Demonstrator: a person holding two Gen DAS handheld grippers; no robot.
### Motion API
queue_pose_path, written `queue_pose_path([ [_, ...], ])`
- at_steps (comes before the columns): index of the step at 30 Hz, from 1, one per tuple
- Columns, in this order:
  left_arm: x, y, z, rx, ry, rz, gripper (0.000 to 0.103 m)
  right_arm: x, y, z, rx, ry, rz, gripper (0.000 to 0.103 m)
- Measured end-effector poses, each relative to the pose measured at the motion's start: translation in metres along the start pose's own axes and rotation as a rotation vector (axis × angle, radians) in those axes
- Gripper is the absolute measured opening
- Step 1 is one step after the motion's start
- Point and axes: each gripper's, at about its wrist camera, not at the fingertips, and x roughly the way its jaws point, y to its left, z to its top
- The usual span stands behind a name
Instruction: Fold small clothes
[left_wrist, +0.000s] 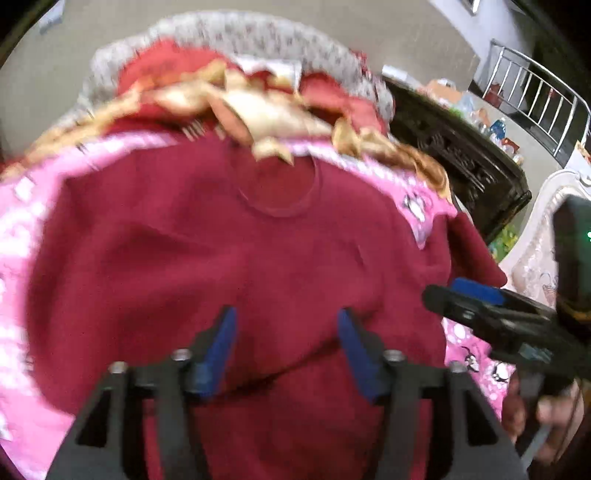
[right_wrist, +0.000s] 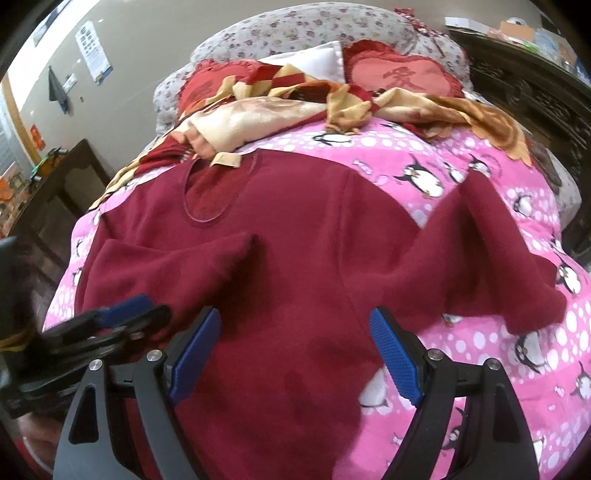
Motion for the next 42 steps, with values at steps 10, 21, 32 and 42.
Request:
queue_pose_path([
  [10,-0.051,0.081,-0.013,-0.011,-0.065,0.262,0.074,0.040,0.025,0.013,-0.055,0.025,0.054,0.093],
  [21,-0.046,0.121,-0.027,-0.135,-0.034,0.327,0.074,0.075,0.041,0.021,-0.143,0.045,0.040,0.054],
  [32,-0.042,0.119,-0.019,-0.143,-0.036,0.331,0.074,0.049,0.045,0.029,-0.176,-0.035,0.065,0.017],
  [42,-0.037,0.119,-0.016,-0.154,-0.033,0.308,0.074,-0.003,0.010,0.052,-0.130,-0.174,-0.050,0.017],
])
